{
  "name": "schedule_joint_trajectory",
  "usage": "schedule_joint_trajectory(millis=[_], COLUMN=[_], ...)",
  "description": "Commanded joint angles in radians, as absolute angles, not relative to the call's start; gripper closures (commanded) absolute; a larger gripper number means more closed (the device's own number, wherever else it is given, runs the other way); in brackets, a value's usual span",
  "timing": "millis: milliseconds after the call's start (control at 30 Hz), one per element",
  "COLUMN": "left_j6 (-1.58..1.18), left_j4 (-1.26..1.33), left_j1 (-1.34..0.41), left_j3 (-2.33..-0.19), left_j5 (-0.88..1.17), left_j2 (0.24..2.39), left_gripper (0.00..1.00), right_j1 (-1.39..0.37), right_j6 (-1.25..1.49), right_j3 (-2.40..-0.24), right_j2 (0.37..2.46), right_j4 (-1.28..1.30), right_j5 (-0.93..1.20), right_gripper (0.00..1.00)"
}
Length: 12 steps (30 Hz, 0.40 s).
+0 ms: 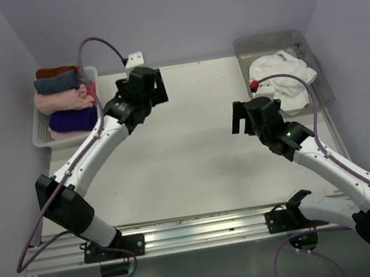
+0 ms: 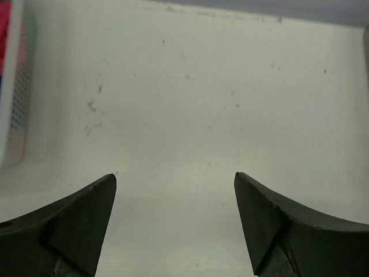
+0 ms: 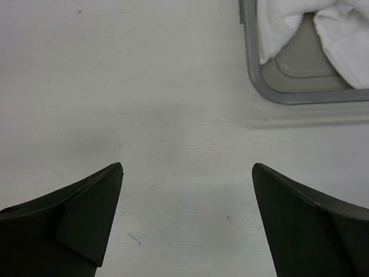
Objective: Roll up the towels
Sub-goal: Place the rolled towel into the container
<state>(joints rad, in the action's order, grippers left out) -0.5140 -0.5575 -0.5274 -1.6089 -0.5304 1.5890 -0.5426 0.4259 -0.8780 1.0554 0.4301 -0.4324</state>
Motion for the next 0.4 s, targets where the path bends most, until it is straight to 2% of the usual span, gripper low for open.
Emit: schedule_joint_trajectory(millis=[0,133,367], left_j6=[-0.456,-0.492,-0.541], left_j4=[-0.5,-0.431,-0.413], left_j1=[-0.642,-0.716,-0.753], left_j3=[-1.478,-1.311,-1.184], left_j5=[-0.571,-0.511,-0.456], left_j2=[1.531,1.49,1.434], left_gripper=[0.12,0.12,0.13], right_j1=[-0.543,-0.541,-0.542], right_j6=[0.423,0.452,0.514], right_j3=[-0.925,-0.904,-0.881], right_j2=[1.014,0.993,0.991], right_j4=[0.546,0.56,0.583], right_j5=[-0.606,-0.623,-0.629], right_gripper=[0.02,0.02,0.02])
